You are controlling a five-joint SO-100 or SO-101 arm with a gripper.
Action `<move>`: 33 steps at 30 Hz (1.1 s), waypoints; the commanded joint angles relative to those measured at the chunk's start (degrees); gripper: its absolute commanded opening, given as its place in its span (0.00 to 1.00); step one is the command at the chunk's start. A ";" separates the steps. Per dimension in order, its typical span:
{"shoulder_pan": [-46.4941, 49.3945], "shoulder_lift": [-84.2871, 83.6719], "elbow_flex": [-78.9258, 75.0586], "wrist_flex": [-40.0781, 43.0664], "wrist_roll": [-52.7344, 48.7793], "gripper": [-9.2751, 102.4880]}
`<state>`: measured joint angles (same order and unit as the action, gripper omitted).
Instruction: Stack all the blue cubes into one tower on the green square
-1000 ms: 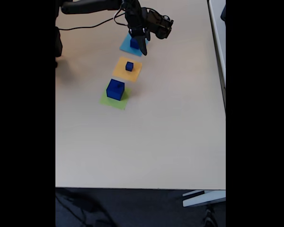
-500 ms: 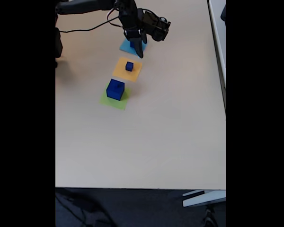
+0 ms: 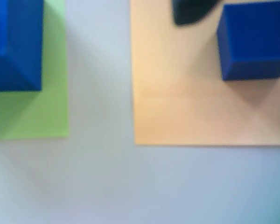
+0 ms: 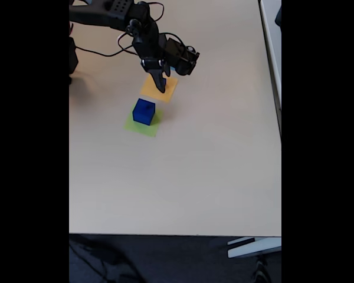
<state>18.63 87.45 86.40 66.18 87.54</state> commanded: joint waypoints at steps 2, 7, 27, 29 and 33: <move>1.93 5.62 1.14 -1.32 -2.20 0.30; 4.13 5.89 3.52 -1.76 -3.69 0.28; 9.40 5.01 9.58 -3.69 -7.73 0.25; 9.84 4.83 9.58 -3.69 -8.26 0.25; 10.63 4.31 9.40 -3.69 -9.32 0.26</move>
<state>28.65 88.77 96.42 63.54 78.84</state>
